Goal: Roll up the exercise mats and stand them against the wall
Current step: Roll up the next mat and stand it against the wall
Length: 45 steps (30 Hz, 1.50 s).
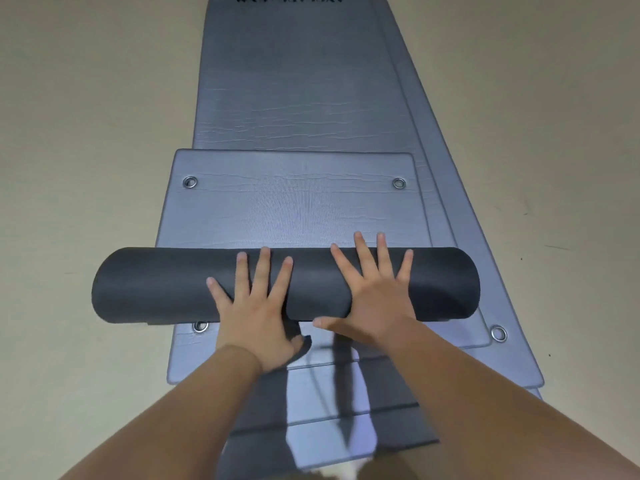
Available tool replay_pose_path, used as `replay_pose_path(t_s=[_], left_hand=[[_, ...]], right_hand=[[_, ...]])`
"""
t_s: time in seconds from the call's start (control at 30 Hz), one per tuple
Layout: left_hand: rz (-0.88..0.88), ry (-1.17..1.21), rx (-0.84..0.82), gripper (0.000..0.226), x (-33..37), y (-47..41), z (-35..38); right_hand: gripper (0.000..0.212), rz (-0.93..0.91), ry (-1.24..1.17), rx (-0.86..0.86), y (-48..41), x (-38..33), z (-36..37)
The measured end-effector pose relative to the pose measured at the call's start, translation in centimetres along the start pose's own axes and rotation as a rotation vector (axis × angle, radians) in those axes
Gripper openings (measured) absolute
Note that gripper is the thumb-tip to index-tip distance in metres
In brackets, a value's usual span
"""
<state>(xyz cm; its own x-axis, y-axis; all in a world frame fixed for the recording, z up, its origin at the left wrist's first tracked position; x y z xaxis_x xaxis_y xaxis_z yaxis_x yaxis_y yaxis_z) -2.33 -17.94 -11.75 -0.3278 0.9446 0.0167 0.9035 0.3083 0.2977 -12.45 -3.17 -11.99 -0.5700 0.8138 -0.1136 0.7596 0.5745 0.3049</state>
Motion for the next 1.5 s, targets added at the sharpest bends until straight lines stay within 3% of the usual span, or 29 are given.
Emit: replay_pose_path(t_s=[0.13, 0.2, 0.27, 0.4, 0.7, 0.83, 0.97, 1.13, 1.33, 1.5], left_hand=[[-0.058, -0.044, -0.059, 0.144, -0.1, -2.6, -0.2], [-0.045, -0.022, -0.099, 0.148, -0.5, -4.3, -0.8], [-0.039, -0.013, -0.102, 0.151, -0.8, -5.8, -1.6], [0.064, -0.088, 0.042, 0.142, 0.1, -5.8, -2.3], [0.017, -0.130, -0.073, 0.159, -1.4, -11.9, -1.7], [-0.014, -0.127, -0.065, 0.149, -1.9, -15.0, -3.0], [0.017, -0.188, -0.037, 0.138, -1.7, -15.6, -3.4], [0.057, -0.153, -0.060, 0.135, -1.6, -14.0, -3.7], [0.098, -0.100, -0.186, 0.118, -1.3, -7.5, -1.9], [0.069, -0.101, -0.364, 0.117, -2.2, -2.4, 0.0]], right_hand=[[0.114, -0.015, -0.038, 0.176, 2.3, -0.4, 1.0], [0.108, -0.038, -0.001, 0.181, 3.0, -0.7, 2.4], [0.113, -0.009, 0.016, 0.156, 1.9, -0.3, 2.6], [0.127, 0.011, 0.027, 0.109, -2.8, 0.6, 0.0], [0.145, -0.085, 0.199, 0.013, -7.0, 0.6, -1.0], [0.155, -0.001, 0.212, 0.003, -10.8, 0.8, -1.6], [0.132, 0.031, 0.220, 0.022, -12.2, 1.1, -2.0], [0.124, 0.023, 0.203, 0.016, -10.2, 0.6, -2.0], [0.125, 0.000, 0.159, -0.100, -3.6, -1.4, -0.1], [0.121, -0.056, 0.145, -0.244, 0.2, -3.6, 0.6]])
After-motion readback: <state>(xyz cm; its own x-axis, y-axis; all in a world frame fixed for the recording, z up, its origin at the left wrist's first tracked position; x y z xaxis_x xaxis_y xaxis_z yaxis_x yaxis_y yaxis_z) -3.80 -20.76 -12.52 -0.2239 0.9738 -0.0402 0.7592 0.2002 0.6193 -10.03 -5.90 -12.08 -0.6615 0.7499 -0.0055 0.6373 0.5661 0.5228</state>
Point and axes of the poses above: each hand's wrist, its own y-axis away from the middle knuckle, its own z-axis out of the palm, x = y × z, the point moved 10 cm from there along -y, towards the middle knuckle, and after that the axes turned 2 degrees about -y, right-handed, at the moved point
